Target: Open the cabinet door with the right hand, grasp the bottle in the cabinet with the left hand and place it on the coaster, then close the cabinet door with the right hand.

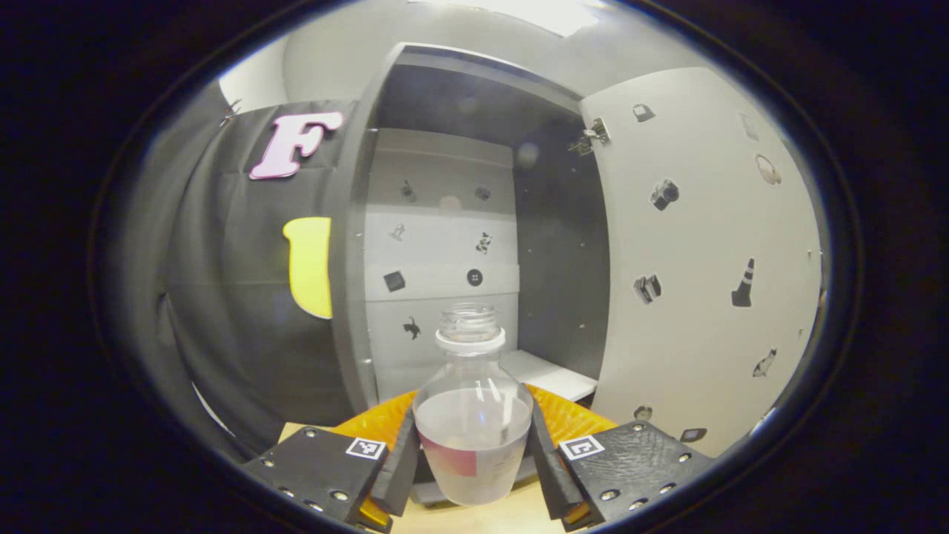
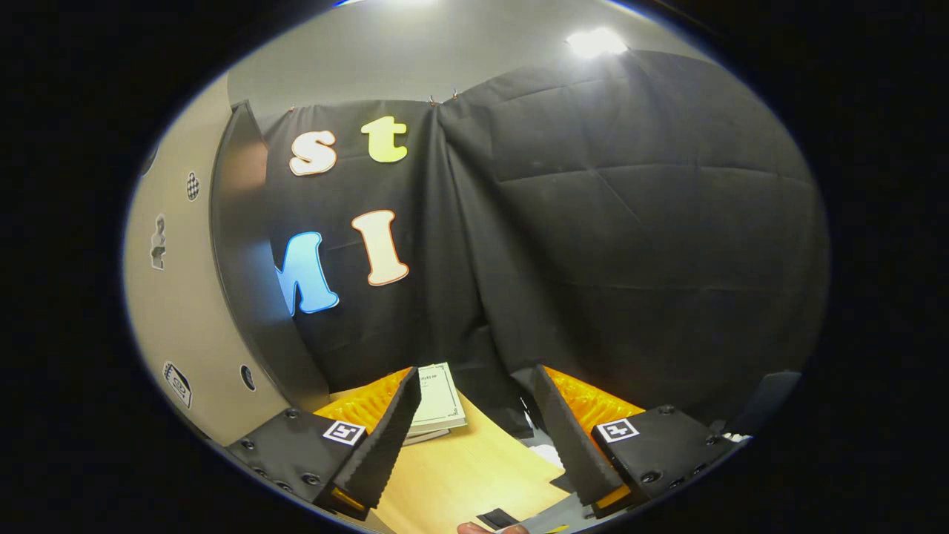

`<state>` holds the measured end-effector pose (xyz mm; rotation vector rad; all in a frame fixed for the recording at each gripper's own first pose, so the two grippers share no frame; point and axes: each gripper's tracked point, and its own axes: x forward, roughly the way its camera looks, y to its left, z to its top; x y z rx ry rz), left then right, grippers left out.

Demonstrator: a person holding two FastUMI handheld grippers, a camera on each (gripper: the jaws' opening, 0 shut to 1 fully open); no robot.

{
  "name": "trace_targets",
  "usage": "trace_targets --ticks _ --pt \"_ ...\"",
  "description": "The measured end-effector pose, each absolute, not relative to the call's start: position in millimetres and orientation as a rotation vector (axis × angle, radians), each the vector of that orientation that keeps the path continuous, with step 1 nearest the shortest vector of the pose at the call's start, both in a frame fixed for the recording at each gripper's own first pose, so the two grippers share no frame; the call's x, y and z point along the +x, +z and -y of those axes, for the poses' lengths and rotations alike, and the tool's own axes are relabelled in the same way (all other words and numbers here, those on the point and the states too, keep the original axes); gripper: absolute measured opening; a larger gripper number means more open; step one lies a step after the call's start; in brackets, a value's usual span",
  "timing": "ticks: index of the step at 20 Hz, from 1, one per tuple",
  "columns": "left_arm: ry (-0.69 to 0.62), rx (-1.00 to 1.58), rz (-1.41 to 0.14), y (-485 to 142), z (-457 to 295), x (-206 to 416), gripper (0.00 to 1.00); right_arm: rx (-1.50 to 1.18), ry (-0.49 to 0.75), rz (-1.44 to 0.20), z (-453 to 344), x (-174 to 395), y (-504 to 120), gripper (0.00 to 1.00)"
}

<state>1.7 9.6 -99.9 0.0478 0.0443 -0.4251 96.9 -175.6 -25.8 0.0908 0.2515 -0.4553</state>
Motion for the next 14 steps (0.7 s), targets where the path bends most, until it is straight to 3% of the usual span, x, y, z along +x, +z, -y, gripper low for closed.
trace_targets --ticks 8,9,10,13,14 --pt "-0.374 -0.007 -0.039 -125 -33 -14 0.71 0.026 -0.435 -0.263 169 83 -16 0.98" --pt "-0.364 -0.017 -0.023 -127 -35 -16 0.7 0.011 -0.432 -0.271 168 80 -16 0.91" --pt "-0.35 -0.023 -0.022 -131 -38 -15 0.7 0.001 -0.427 -0.279 166 76 -17 0.98" --pt "-0.293 -0.033 -0.06 -152 -53 -23 0.68 -0.013 -0.404 -0.319 158 70 -25 0.98" --pt "-0.277 -0.036 -0.074 -157 -57 -25 0.7 -0.032 -0.399 -0.329 158 68 -28 0.92"
